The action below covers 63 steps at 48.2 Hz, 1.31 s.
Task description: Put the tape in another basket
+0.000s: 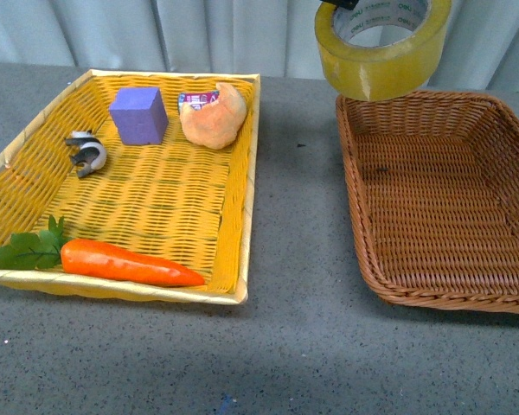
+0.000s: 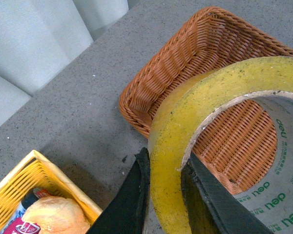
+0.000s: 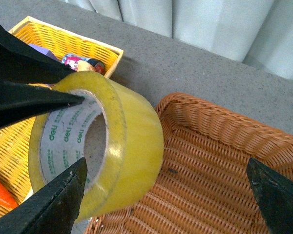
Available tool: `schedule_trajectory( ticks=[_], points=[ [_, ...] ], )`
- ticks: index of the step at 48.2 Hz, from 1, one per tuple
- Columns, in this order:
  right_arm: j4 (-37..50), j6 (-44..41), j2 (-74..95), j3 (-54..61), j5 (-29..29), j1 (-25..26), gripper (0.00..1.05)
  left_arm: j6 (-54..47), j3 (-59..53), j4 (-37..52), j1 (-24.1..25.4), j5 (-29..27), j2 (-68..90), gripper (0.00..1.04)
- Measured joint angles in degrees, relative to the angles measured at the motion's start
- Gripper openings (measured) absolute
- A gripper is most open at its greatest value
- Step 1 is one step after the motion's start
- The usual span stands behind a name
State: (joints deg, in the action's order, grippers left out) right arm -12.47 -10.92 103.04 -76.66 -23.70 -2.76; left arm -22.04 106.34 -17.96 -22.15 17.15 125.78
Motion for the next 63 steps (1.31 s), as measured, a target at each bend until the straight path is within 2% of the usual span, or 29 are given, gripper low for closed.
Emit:
schedule_trajectory(
  ticks=[10,30,38,44,49,54,57,63],
  points=[
    [-2.32,0.09,4.57,-3.85,2.73,-2.67,0.96,-0.02,0.0,0.0,0.0,0.0,0.0,0.16],
    [-2.86,2.43,8.52,-6.84,5.57,-3.19,0.94,-0.02,0.0,0.0,0.0,-0.04,0.0,0.16],
    [-2.82,3.72,8.52,-6.84,5.22,-3.5,0.74,-0.02,0.0,0.0,0.0,-0.04,0.0,0.16],
    [-3.83,5.73,8.5,-7.02,4.61,-4.09,0.51,-0.04,0.0,-0.02,-0.02,-0.09,0.0,0.16],
    [-4.31,7.19,8.55,-7.45,4.09,-4.44,0.36,-6.69,0.68,-1.64,-0.83,-7.69,0.0,0.16],
    [-4.52,8.26,9.05,-8.07,5.66,-4.83,0.21,-10.56,1.14,-2.05,-1.25,-7.54,-0.15,0.15],
    [-4.52,8.74,9.99,-8.66,5.79,-4.76,0.15,-11.17,1.27,-2.67,-1.22,-5.6,-0.85,0.26],
    [-4.55,9.68,12.17,-10.67,9.27,-4.0,0.14,-10.8,0.92,-2.23,-1.09,-3.65,-2.56,0.44]
  ],
)
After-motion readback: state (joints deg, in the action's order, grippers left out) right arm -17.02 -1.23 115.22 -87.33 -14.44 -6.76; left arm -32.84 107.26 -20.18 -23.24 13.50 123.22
